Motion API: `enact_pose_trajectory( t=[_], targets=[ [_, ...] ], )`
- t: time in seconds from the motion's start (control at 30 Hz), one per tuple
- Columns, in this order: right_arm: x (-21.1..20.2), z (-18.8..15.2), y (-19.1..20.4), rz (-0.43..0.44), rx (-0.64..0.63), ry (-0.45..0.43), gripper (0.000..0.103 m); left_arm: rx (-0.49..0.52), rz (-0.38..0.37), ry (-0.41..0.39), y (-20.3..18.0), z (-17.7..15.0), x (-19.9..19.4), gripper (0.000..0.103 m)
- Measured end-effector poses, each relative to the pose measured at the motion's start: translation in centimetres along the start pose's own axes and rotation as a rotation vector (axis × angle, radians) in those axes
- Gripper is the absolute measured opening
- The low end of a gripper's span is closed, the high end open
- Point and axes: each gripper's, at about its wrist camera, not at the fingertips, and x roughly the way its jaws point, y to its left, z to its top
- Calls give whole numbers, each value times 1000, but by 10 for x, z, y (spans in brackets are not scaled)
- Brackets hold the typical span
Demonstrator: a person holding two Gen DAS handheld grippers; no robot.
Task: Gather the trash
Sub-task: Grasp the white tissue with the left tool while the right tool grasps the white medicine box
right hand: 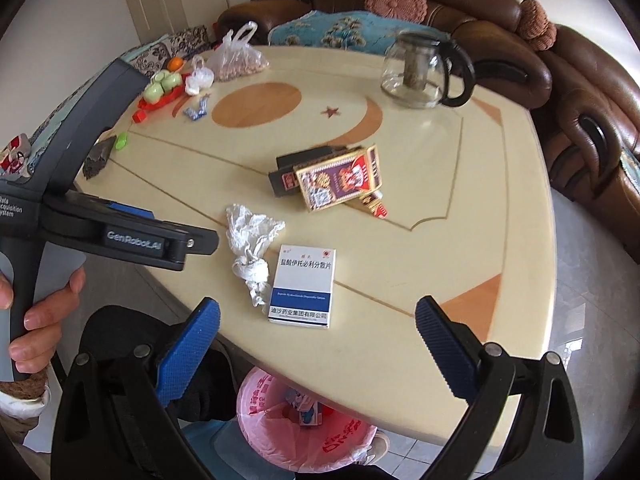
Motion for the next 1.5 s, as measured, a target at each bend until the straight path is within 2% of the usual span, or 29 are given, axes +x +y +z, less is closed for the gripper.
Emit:
enact_pose_trajectory(
  t=[0.4,0.63,0.73,1.0,1.07,1.13,1.17,1.23,1.37,1.4,1.43,1.47,1.5],
  targets=[
    [78,-2,2,1,-10,103,96,-66,9,85,14,21,60,94],
    [110,-3,4,4,-15,141,96,-92,23,122,18,27,86,94],
    [120,-3,5,-16,-17,145,96,-106,16,131,20,31,93,94],
    [139,-4,3,-36,-14,147,96,-87,58,106,11,37,94,94],
    [140,-4,4,-38,-16,140,96,-65,75,95,7,37,94,91],
    [141,-4,4,-35,-15,138,94,-61,104,82,3,37,91,78],
    [141,-5,3,-22,-8,137,92,-58,111,73,1,37,89,75],
    [143,-6,3,7,4,146,85,-60,98,79,-5,38,89,74],
    [146,-7,8,-24,-13,135,84,-88,72,79,-17,37,88,74],
    [145,-7,8,-30,-10,128,79,-86,70,74,-21,36,88,71],
    [144,-6,7,-41,-12,122,67,-79,90,62,-24,35,87,62],
    [143,-6,8,-59,-19,115,60,-76,106,56,-27,30,86,57],
    [143,-6,7,-75,-26,115,61,-74,107,52,-28,27,85,47]
  ],
)
